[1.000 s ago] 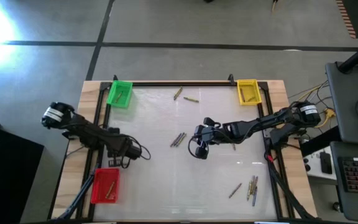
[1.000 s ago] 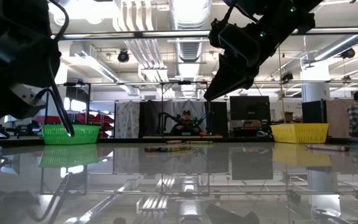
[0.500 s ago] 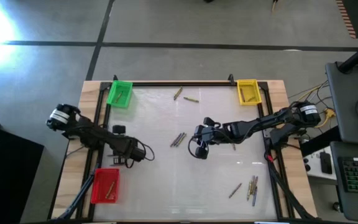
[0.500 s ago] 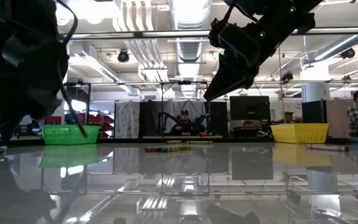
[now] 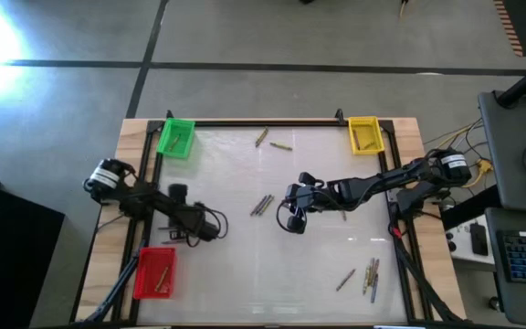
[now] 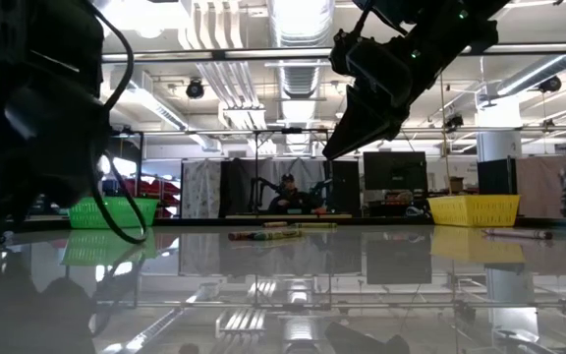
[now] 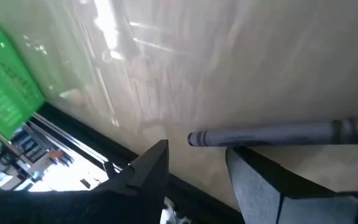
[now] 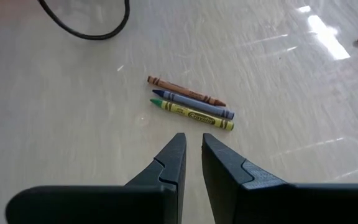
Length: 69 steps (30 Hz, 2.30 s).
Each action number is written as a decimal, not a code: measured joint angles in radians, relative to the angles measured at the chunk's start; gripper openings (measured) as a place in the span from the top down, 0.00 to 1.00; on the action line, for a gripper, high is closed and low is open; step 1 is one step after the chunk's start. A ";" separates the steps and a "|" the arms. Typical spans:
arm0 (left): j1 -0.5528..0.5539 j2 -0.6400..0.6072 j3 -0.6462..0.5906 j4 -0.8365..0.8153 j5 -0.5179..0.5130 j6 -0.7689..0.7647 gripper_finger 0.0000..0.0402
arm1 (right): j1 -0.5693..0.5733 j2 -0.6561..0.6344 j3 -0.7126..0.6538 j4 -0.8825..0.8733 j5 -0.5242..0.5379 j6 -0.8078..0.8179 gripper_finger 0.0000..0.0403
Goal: Sort crayons
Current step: Put the blue crayon into the green basket
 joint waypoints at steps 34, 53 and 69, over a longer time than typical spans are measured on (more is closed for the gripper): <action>0.003 -0.228 -0.038 0.412 -0.051 0.362 0.63 | 0.007 -0.017 0.000 -0.124 -0.109 -0.035 0.89; 0.053 -0.237 -0.027 0.569 -0.105 0.147 0.63 | 0.013 -0.151 0.000 -0.200 -0.105 0.003 0.89; 0.501 -0.041 0.109 1.016 0.012 -0.324 0.63 | 0.050 -0.381 -0.059 -0.277 0.022 0.104 0.89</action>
